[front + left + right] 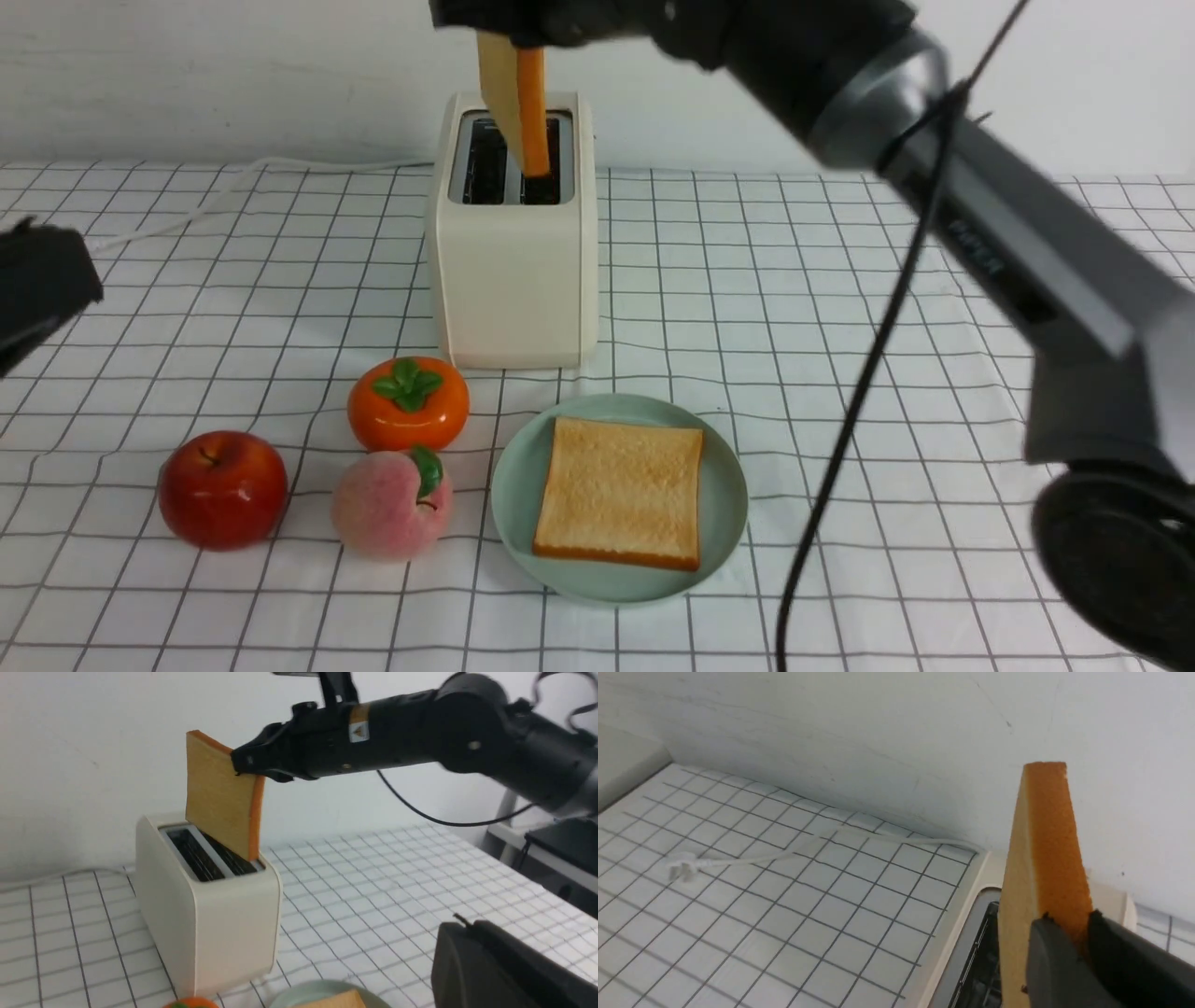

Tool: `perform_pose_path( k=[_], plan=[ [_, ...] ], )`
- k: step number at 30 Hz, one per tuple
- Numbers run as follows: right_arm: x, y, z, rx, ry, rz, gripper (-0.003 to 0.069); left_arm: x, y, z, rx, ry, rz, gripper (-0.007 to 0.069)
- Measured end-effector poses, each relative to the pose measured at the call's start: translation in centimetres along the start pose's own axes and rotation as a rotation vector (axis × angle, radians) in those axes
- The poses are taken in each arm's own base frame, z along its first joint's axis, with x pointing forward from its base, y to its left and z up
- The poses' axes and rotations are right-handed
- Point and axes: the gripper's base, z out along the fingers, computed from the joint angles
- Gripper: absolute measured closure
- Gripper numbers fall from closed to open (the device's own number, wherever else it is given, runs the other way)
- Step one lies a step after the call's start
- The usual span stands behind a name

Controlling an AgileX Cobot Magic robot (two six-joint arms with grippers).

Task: Take toasted bread from bread machine on white checkered table place on plate.
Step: 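Place the held slice of bread on top of the slice on the plate with the right gripper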

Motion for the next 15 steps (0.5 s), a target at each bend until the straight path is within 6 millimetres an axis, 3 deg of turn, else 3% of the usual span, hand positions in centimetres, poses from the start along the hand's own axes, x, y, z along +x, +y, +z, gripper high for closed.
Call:
perform_pose_path(
  k=[2, 6, 11, 15],
  plan=[
    [-2.2, 1.2, -4.7, -0.037, 0.058, -0.080, 0.0574, -0.1, 0.0, 0.0, -0.006, -0.006, 0.016, 0.0638],
    [-3.2, 1.5, -10.2, -0.076, 0.217, -0.170, 0.0575, 0.4, 0.0, 0.0, -0.003, 0.041, 0.031, 0.0638],
    [-3.9, 0.7, -13.7, -0.091, 0.261, -0.188, 0.0575, 1.1, 0.0, -0.1, 0.001, 0.119, 0.049, 0.0638],
    [-2.3, 0.1, -15.0, -0.127, 0.365, -0.150, 0.0575, 1.1, 0.0, -0.1, 0.000, 0.122, 0.053, 0.0638]
  ],
)
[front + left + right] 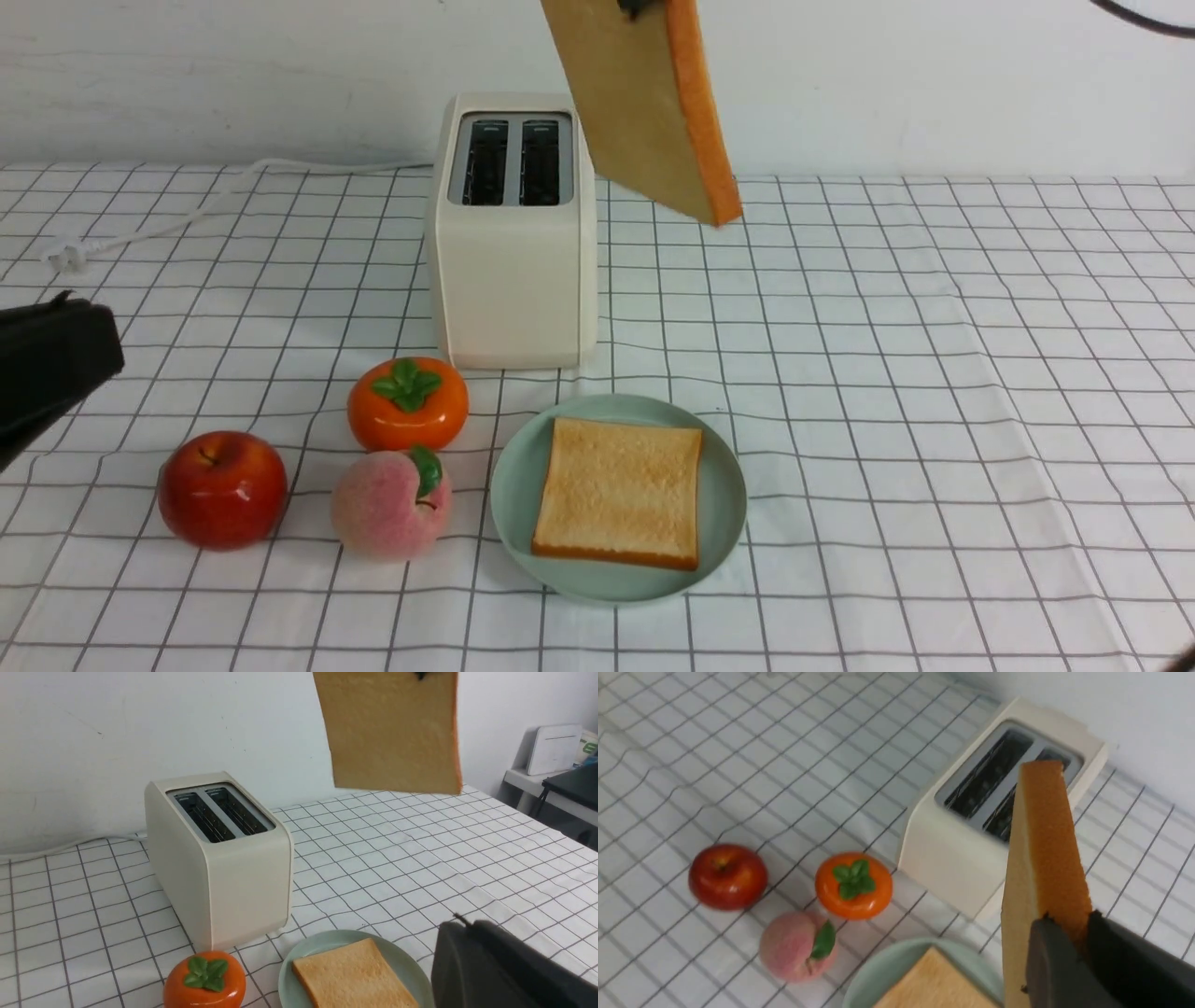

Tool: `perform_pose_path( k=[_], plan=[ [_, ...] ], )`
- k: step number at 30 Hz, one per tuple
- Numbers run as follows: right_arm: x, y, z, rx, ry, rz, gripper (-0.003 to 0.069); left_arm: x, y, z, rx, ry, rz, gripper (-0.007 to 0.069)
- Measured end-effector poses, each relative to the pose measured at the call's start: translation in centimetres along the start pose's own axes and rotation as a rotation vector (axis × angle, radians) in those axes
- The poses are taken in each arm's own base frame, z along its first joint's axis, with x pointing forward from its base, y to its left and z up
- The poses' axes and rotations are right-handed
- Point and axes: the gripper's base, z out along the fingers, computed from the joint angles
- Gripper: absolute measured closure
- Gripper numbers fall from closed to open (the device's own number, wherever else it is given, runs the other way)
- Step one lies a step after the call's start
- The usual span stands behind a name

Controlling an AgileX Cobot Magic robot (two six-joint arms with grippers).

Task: Take toasted bread from bread machine on white checkered table place on plate.
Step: 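Place the held slice of bread on top of the slice on the plate with the right gripper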

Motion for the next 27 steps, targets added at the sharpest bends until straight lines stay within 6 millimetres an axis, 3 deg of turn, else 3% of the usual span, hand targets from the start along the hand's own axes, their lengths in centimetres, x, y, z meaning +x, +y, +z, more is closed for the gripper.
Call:
perform_pose_path(
  k=[4, 5, 7, 8, 9, 15, 18, 19, 20, 25, 27],
  plan=[
    [6.3, -0.9, 2.1, -0.036, 0.255, 0.066, 0.0576, 0.2, 0.0, 0.0, 0.001, 0.020, 0.004, 0.0638],
    [8.0, -1.0, 2.7, -0.056, 0.287, 0.098, 0.0576, 0.2, 0.0, 0.0, 0.002, 0.023, 0.004, 0.0638],
    [9.2, -1.2, 3.3, -0.075, 0.290, 0.135, 0.0576, 0.3, 0.0, 0.0, 0.002, 0.028, 0.005, 0.0638],
    [10.7, -1.6, 4.1, -0.114, 0.269, 0.196, 0.0576, 0.3, 0.0, 0.0, 0.003, 0.032, 0.005, 0.0638],
    [10.9, -1.8, 4.1, -0.117, 0.261, 0.202, 0.0576, 0.3, 0.0, 0.0, 0.003, 0.034, 0.005, 0.0638],
    [13.6, -4.9, 8.5, -0.333, 0.170, 0.410, 0.0576, 0.3, 0.0, 0.0, 0.003, 0.034, 0.005, 0.0638],
    [14.4, -6.5, 12.1, -0.442, 0.117, 0.497, 0.0576, 0.3, 0.0, 0.0, 0.003, 0.034, 0.006, 0.0638],
    [14.3, -6.6, 12.1, -0.447, 0.111, 0.508, 0.0576, 0.3, 0.0, 0.0, 0.003, 0.034, 0.006, 0.0638],
    [14.9, -7.1, 13.8, -0.474, 0.110, 0.539, 0.0576, 0.3, 0.0, 0.0, 0.003, 0.034, 0.006, 0.0638],
    [17.2, -8.3, 18.0, -0.459, 0.148, 0.617, 0.0576, 0.3, 0.0, 0.0, 0.003, 0.036, 0.007, 0.0638],
    [17.5, -8.6, 18.6, -0.434, 0.146, 0.623, 0.0567, 0.3, 0.0, 0.0, 0.002, 0.036, 0.009, 0.0638]
  ],
)
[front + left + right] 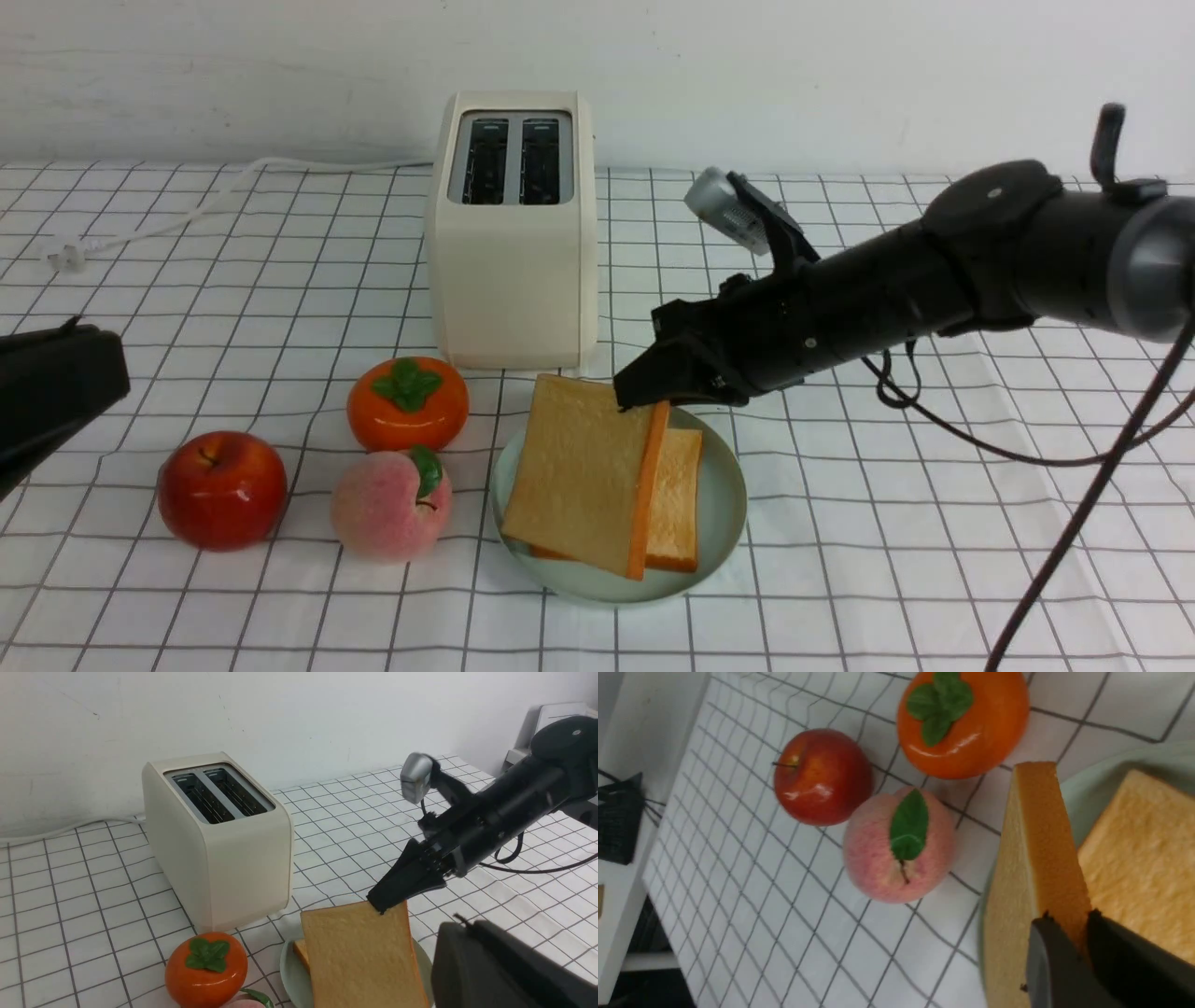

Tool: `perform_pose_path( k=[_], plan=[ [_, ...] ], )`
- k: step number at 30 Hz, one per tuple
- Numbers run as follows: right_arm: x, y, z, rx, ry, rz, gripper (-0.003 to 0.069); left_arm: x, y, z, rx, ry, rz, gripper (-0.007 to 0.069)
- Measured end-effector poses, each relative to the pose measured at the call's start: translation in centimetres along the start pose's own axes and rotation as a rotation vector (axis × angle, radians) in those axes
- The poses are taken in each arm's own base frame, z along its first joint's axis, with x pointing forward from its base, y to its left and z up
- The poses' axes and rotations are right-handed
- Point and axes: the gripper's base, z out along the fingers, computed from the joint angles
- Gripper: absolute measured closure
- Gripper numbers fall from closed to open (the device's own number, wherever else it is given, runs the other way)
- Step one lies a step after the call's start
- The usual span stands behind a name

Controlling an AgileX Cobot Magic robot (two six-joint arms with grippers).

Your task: Take toasted bread from bread machine on white checkered table place on plate.

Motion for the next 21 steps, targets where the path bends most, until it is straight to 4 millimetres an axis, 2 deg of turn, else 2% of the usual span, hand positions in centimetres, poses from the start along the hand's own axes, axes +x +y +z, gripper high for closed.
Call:
perform_pose_path(
  k=[4, 5, 6, 7, 9, 12, 15, 16, 17, 18, 20, 21],
  plan=[
    [-0.1, -1.2, 0.7, 0.050, -0.021, 0.007, 0.0465, 0.1, 0.0, 0.0, 0.002, 0.010, 0.000, 0.0638],
    [-0.1, -1.4, 0.7, 0.065, -0.021, -0.004, 0.0378, 0.1, 0.0, 0.0, 0.002, 0.010, 0.000, 0.0638],
    [-0.1, -1.4, 0.7, 0.065, -0.021, -0.004, 0.0368, 0.1, 0.0, 0.0, 0.002, 0.012, 0.000, 0.0638],
    [-0.2, -1.6, 0.5, 0.076, -0.019, -0.017, 0.0291, 0.1, 0.0, 0.0, 0.002, 0.014, 0.000, 0.0638],
    [-0.5, -1.7, -0.4, 0.096, -0.028, -0.040, 0.0182, 0.2, 0.0, 0.0, 0.003, 0.017, 0.000, 0.0638],
    [-1.5, -1.6, -3.2, 0.140, -0.046, -0.069, 0.0108, 0.2, 0.0, 0.0, 0.004, 0.026, 0.000, 0.0638],
    [-2.6, -0.3, -8.3, 0.220, -0.061, -0.104, 0.0113, 0.5, -0.1, 0.0, 0.008, 0.050, 0.000, 0.0638],
    [-2.7, 0.1, -9.0, 0.226, -0.068, -0.100, 0.0120, 0.5, -0.1, 0.0, 0.008, 0.052, 0.000, 0.0638],
    [-2.6, 1.2, -12.5, 0.294, -0.050, -0.121, 0.0166, 0.7, -0.1, -0.2, 0.011, 0.062, -0.002, 0.0638],
    [-2.6, 1.7, -13.2, 0.302, -0.057, -0.120, 0.0181, 0.7, -0.1, -0.3, 0.012, 0.062, -0.001, 0.0638],
    [-0.7, 3.9, -18.4, 0.447, 0.008, -0.158, 0.0308, 1.3, -0.2, -1.3, 0.012, 0.029, -0.029, 0.0638],
    [-0.5, 4.1, -18.8, 0.458, 0.012, -0.162, 0.0319, 1.3, -0.2, -1.3, 0.012, 0.029, -0.031, 0.0638]
  ],
)
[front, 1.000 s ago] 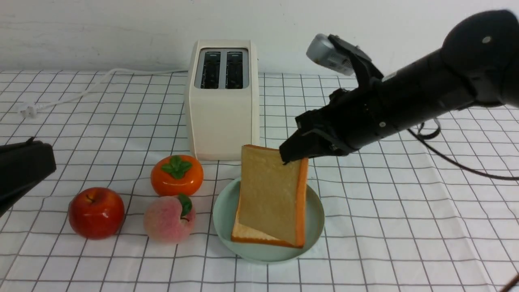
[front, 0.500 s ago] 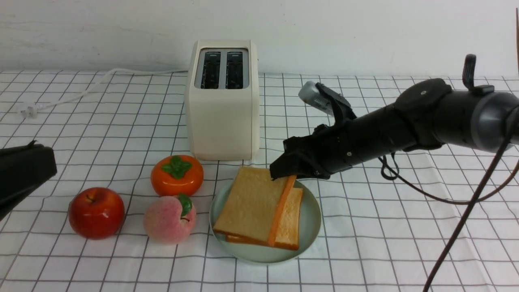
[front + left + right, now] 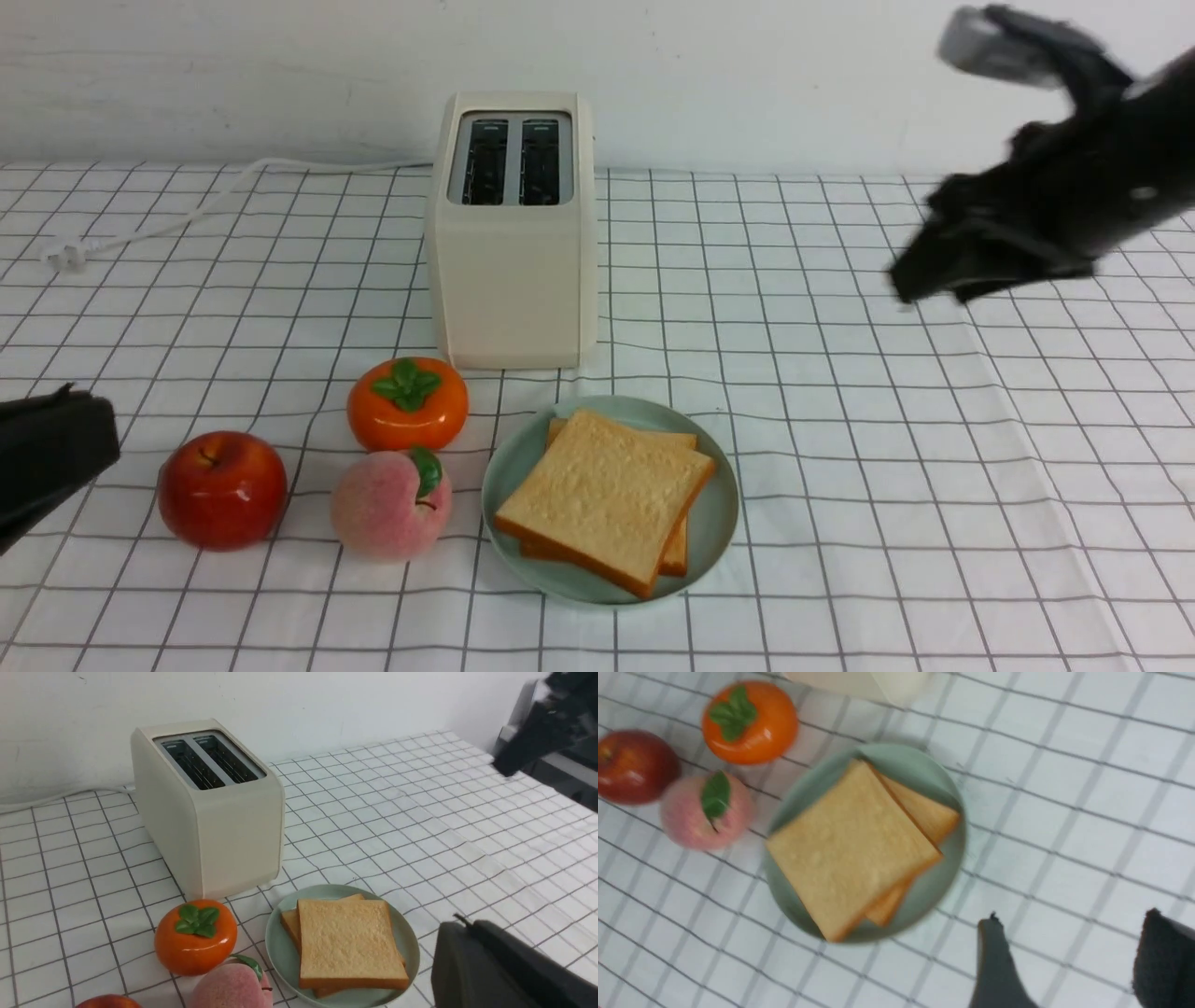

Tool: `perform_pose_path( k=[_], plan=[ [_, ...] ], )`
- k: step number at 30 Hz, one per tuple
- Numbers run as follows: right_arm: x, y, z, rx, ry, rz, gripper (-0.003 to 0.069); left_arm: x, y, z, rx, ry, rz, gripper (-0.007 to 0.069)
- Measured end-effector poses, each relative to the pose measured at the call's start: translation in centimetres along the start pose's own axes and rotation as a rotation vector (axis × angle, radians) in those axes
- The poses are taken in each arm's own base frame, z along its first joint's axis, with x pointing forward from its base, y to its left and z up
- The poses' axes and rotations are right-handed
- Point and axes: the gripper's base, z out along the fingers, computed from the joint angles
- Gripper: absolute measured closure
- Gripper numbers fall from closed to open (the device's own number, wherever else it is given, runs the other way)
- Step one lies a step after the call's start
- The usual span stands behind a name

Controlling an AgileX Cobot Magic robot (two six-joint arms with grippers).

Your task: Take toasted bread from bread machine on white checkered table place on plate.

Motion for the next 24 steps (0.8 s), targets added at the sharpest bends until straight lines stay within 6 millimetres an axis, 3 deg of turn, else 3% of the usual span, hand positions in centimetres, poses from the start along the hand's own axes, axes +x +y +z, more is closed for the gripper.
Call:
perform_pose_path(
  k=[1, 3, 5, 8, 9, 12, 13, 14, 15, 17, 19, 24],
  plan=[
    [1.3, 0.5, -3.2, 0.086, 0.006, -0.026, 0.0412, 0.8, 0.0, -0.9, -0.001, -0.050, -0.022, 0.0638],
    [2.8, 1.4, -6.4, 0.145, -0.031, -0.031, 0.0505, 1.9, 0.1, -1.8, 0.001, -0.091, -0.052, 0.0638],
    [5.6, 2.6, -9.9, 0.192, -0.101, -0.031, 0.0622, 3.6, 0.1, -3.2, 0.014, -0.148, -0.092, 0.0638],
    [9.8, 3.8, -12.6, 0.211, -0.157, -0.029, 0.0673, 5.9, 0.2, -4.0, 0.021, -0.187, -0.110, 0.0638],
    [10.3, 3.8, -12.5, 0.212, -0.151, -0.026, 0.0675, 5.9, 0.2, -4.1, 0.023, -0.194, -0.110, 0.0638],
    [16.9, 4.9, -14.4, 0.224, -0.236, 0.003, 0.0669, 8.2, 0.7, -3.6, 0.011, -0.231, -0.118, 0.0638],
    [17.3, 4.8, -14.1, 0.226, -0.233, 0.009, 0.0669, 8.4, 0.7, -3.5, 0.010, -0.229, -0.119, 0.0638],
    [20.1, 4.9, -14.2, 0.230, -0.297, 0.035, 0.0666, 9.2, 0.9, -3.0, 0.002, -0.214, -0.123, 0.0638],
    [20.4, 5.1, -14.4, 0.228, -0.312, 0.041, 0.0666, 9.3, 1.0, -2.9, 0.002, -0.211, -0.123, 0.0638],
    [24.0, 4.9, -13.7, 0.223, -0.450, 0.071, 0.0663, 10.4, 1.2, -2.3, -0.007, -0.182, -0.128, 0.0638],
    [26.1, 4.6, -12.9, 0.210, -0.575, 0.093, 0.0661, 11.5, 1.4, -1.8, -0.014, -0.153, -0.134, 0.0638],
    [27.7, 4.0, -10.5, 0.144, -0.727, 0.141, 0.0656, 13.5, 1.7, -0.9, -0.025, -0.088, -0.141, 0.0638]
  ],
)
